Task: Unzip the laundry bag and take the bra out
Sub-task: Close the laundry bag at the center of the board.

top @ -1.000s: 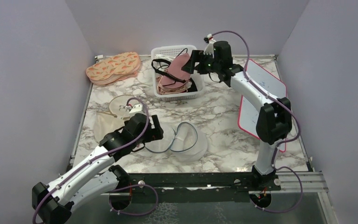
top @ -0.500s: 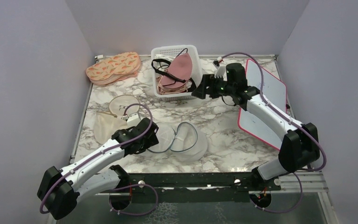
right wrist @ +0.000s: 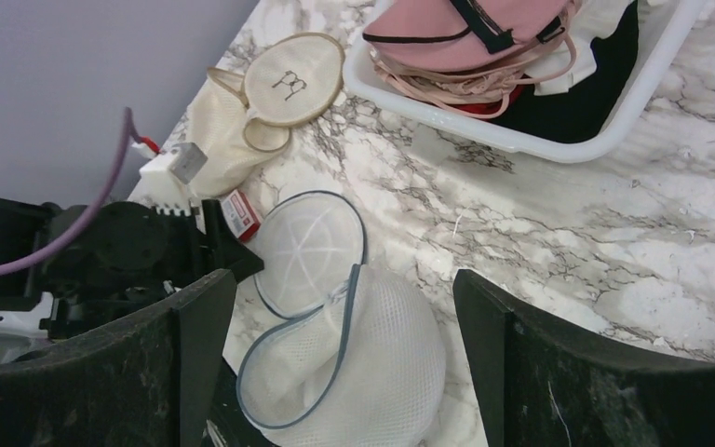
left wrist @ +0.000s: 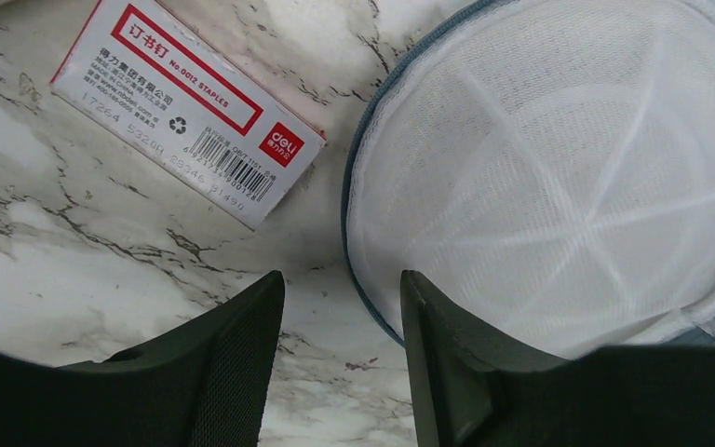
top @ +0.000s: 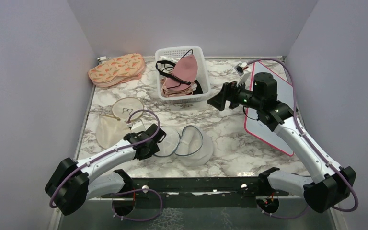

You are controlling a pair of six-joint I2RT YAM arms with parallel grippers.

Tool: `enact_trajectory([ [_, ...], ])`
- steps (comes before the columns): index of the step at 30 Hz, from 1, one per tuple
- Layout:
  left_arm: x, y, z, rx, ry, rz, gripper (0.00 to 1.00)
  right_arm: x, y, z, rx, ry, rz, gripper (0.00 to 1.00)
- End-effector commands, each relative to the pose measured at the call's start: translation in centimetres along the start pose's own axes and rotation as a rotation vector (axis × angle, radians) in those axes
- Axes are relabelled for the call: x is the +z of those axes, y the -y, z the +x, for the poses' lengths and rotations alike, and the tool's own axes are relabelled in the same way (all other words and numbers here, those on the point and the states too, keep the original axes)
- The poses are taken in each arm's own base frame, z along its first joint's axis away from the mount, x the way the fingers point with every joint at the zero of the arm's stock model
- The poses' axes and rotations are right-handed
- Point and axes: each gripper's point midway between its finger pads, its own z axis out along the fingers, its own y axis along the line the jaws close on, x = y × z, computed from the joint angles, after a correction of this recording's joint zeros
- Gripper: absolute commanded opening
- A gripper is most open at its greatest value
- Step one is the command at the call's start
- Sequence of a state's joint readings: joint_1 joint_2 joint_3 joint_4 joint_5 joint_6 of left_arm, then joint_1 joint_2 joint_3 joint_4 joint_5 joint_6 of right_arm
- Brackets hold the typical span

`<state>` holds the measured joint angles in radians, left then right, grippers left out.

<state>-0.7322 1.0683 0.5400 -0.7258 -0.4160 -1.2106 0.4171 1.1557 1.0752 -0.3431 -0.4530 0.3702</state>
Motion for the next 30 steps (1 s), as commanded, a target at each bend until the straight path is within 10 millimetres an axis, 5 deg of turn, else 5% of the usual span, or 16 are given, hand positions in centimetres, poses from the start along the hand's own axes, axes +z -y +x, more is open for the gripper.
enact_trajectory([
  [1, 1.6, 0.4, -0.2, -0.02, 0.036, -0.008, 0.42, -1.8, -0.8, -0.8, -0.038, 0.027, 0.011, 0.86],
  [8, 3.2, 0.0, 0.4, 0.052, 0.024, -0.071, 0.24, -2.6, -0.7, -0.6, -0.047, 0.033, 0.034, 0.86],
  [13, 2.3, 0.9, -1.1, 0.124, 0.062, -0.041, 0.0, -2.8, -0.7, -0.4, -0.049, 0.03, 0.037, 0.86],
  [24, -8.1, 5.6, -9.4, 0.22, 0.34, 0.31, 0.0, -3.0, -0.5, 3.0, -0.046, -0.096, 0.014, 0.86],
  [30, -13.2, 8.8, -11.6, 0.355, 0.474, 0.554, 0.0, -2.9, -0.5, 4.8, -0.01, -0.139, -0.009, 0.86],
])
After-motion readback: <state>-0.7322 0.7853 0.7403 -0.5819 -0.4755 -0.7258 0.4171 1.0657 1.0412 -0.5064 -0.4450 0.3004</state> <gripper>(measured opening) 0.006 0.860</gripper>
